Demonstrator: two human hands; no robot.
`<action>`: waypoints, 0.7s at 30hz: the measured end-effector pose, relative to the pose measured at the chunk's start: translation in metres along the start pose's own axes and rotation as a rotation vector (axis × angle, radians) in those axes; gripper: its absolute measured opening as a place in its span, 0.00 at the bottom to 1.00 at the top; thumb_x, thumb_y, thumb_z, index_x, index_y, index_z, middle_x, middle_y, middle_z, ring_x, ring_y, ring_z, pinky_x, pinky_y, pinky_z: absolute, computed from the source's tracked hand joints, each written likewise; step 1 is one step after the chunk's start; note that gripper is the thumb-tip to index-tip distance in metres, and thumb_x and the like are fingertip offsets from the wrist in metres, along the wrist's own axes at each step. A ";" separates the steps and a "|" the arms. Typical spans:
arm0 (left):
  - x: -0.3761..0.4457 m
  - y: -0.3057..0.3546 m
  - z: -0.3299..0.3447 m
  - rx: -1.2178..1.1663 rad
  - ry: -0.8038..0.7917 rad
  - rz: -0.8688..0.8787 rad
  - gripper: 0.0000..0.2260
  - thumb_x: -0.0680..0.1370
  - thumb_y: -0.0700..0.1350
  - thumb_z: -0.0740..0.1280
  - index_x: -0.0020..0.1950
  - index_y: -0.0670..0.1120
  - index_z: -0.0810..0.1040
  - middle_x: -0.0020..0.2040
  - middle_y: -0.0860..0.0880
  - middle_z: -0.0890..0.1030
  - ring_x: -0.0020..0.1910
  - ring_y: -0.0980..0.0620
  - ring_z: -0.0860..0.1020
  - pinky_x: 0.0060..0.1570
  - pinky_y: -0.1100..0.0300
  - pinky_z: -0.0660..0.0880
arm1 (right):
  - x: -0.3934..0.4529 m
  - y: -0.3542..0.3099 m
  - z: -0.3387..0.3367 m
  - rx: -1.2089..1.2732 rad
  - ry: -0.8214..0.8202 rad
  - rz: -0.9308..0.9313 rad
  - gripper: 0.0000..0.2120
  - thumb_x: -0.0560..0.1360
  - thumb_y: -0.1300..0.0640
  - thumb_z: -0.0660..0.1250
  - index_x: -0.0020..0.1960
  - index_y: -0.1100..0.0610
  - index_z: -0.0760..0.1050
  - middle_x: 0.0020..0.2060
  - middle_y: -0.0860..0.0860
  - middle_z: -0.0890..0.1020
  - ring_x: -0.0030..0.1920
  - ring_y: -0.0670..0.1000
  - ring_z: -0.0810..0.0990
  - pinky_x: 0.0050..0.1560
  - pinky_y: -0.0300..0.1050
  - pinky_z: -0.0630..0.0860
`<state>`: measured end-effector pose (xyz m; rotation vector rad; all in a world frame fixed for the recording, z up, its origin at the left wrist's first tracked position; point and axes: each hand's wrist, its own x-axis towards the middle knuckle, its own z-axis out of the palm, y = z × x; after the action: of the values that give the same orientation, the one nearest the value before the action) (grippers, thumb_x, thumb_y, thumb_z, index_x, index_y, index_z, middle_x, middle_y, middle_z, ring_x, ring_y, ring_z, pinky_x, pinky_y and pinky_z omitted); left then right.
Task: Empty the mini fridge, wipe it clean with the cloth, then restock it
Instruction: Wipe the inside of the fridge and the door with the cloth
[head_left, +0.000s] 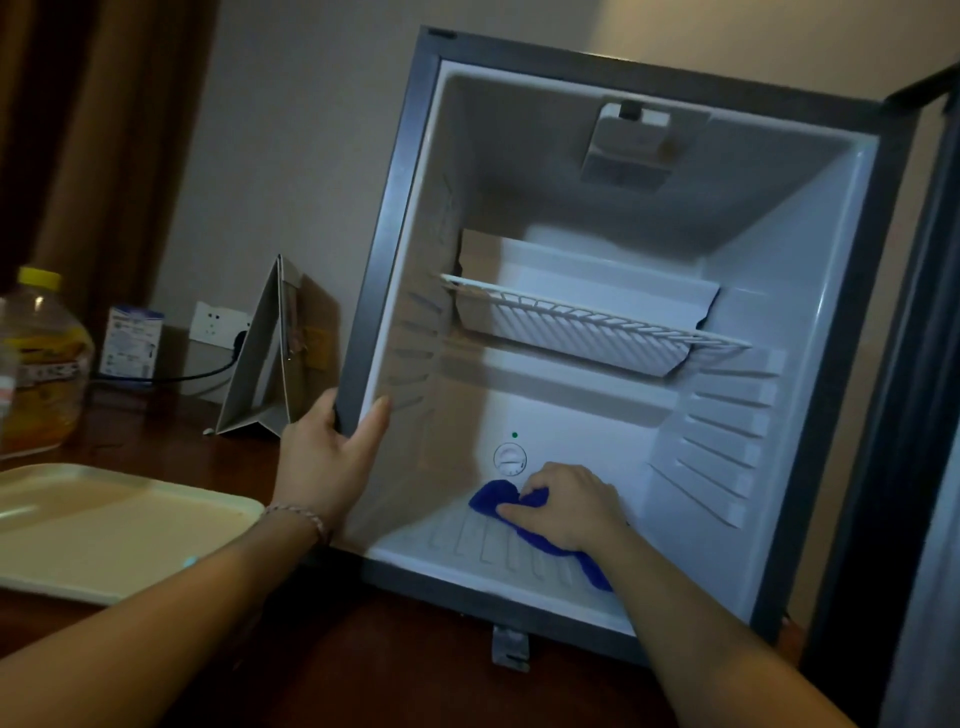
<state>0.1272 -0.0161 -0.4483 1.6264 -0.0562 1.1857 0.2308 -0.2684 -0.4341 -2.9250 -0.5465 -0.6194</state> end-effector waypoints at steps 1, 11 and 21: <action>0.000 0.000 0.000 0.003 0.000 -0.002 0.09 0.78 0.54 0.68 0.55 0.52 0.76 0.42 0.59 0.81 0.39 0.68 0.80 0.37 0.69 0.76 | 0.002 -0.002 0.002 0.023 0.034 -0.004 0.21 0.69 0.27 0.66 0.47 0.42 0.82 0.48 0.41 0.81 0.52 0.49 0.79 0.51 0.48 0.75; 0.002 0.002 0.001 0.055 -0.005 0.033 0.05 0.78 0.53 0.68 0.50 0.58 0.73 0.42 0.53 0.83 0.40 0.62 0.83 0.34 0.66 0.80 | 0.062 -0.052 -0.031 0.577 0.673 0.030 0.15 0.69 0.37 0.74 0.34 0.47 0.76 0.38 0.44 0.77 0.45 0.56 0.79 0.43 0.48 0.76; 0.003 0.001 0.004 0.098 0.038 0.067 0.06 0.78 0.50 0.68 0.49 0.49 0.78 0.34 0.55 0.81 0.32 0.65 0.80 0.29 0.72 0.73 | 0.071 -0.077 -0.037 0.274 0.651 0.045 0.17 0.75 0.35 0.65 0.50 0.46 0.82 0.55 0.46 0.78 0.60 0.59 0.71 0.58 0.57 0.66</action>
<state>0.1305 -0.0181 -0.4453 1.6977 -0.0290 1.2882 0.2499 -0.1800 -0.3693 -2.2840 -0.4329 -1.2931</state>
